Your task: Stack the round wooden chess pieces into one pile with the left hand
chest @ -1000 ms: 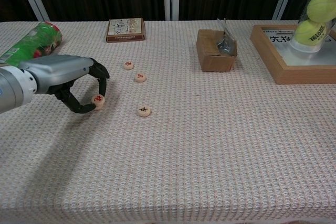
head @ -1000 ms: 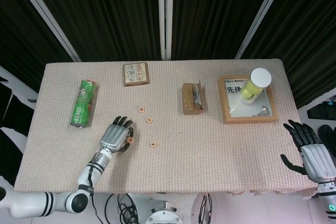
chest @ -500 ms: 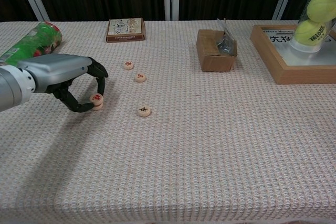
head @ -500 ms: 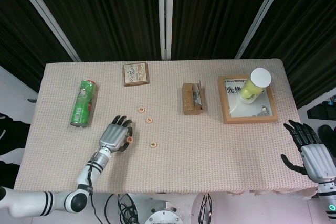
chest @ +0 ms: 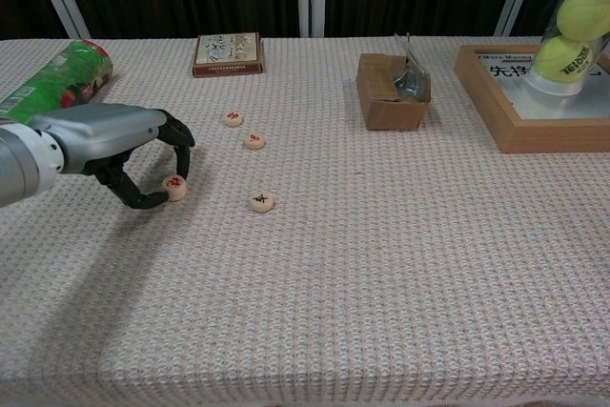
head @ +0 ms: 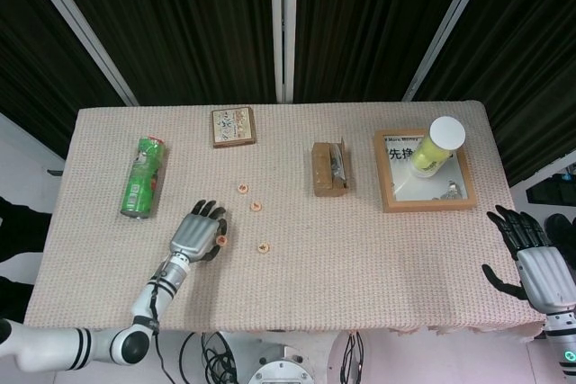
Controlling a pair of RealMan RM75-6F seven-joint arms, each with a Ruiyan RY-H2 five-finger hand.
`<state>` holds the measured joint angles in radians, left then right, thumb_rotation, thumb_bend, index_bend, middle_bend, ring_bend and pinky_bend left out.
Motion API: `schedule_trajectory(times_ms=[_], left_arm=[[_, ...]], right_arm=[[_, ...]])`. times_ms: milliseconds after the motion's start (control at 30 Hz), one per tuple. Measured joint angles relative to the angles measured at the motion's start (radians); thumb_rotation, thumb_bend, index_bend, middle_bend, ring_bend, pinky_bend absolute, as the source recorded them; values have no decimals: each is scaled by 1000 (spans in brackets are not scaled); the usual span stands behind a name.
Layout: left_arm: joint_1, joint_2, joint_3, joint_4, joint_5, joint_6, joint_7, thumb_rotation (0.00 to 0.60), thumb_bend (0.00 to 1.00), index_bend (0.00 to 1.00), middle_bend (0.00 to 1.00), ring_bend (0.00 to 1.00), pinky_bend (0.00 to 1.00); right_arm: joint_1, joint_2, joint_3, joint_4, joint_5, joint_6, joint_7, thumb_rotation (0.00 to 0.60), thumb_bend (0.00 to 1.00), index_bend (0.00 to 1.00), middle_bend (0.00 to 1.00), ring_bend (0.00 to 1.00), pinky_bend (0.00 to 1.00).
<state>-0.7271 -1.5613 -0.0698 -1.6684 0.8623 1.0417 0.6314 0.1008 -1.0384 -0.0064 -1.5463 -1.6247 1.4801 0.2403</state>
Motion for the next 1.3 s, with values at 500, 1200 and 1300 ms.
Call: schedule_trajectory(times_ms=[500,1200,1300], left_arm=[[-3,27,-9,-61,25,19,-7,600,349,367,125,0,0],[-155,-34,-189,114,-132,14,55,600,309,373,135,0,0],[-192,-71,-204,205,-177,-18,70,600,309,373,137,0,0]], right_arm=[[-1,1,2,-1,2,1,-2,600,275,0,0,0,0],[0,1,2,0,4,-3,2,600,275,0,0,0,0],[0,1,2,2,4,-3,8,600,275,0,0,0,0]])
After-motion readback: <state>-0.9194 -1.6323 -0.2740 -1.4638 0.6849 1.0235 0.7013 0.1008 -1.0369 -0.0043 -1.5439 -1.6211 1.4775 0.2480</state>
